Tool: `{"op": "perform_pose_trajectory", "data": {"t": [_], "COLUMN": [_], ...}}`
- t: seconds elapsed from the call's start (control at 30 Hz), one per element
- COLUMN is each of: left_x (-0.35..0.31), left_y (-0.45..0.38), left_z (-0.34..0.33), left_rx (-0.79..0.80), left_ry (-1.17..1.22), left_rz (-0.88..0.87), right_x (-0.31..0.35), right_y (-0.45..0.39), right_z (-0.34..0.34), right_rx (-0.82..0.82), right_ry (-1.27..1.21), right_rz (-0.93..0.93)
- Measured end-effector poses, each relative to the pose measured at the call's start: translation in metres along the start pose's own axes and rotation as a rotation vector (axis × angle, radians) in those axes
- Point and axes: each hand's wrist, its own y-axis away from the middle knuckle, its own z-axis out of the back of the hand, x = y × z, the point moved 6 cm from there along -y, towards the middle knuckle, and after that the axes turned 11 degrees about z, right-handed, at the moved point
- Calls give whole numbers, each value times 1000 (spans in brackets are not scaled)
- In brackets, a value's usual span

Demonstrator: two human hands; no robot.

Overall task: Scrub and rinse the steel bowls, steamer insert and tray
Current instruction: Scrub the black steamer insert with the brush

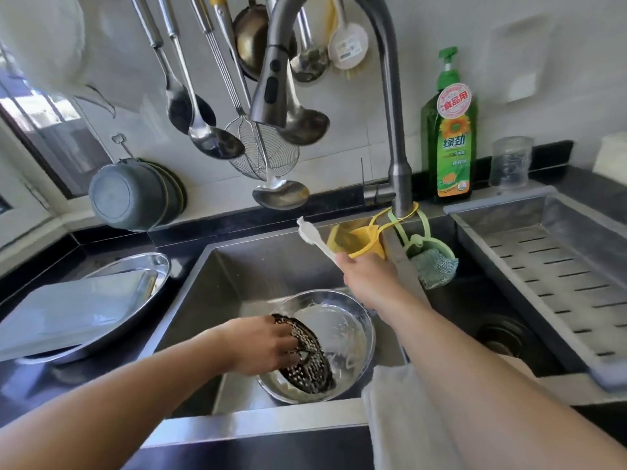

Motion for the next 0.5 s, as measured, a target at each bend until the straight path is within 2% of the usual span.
{"op": "perform_pose_trajectory", "data": {"t": [0.07, 0.2, 0.3, 0.37, 0.43, 0.5], "left_x": [0, 4, 2, 3, 10, 18], "left_y": [-8, -30, -39, -39, -30, -13], "left_z": [-22, -49, -52, -50, -45, -32], "left_rx": [88, 243, 402, 483, 528, 556], "left_ry": [-25, -51, 50, 112, 216, 450], "left_rz": [-11, 76, 147, 241, 419, 630], "right_x": [-3, -7, -7, -8, -7, -7], "right_y": [-3, -12, -13, -9, -5, 1], "right_z": [-3, -9, -12, -13, -20, -27], "right_rx": [21, 48, 71, 113, 179, 243], "right_ry": [13, -4, 9, 16, 42, 72], "right_rz": [14, 35, 49, 27, -1, -30]}}
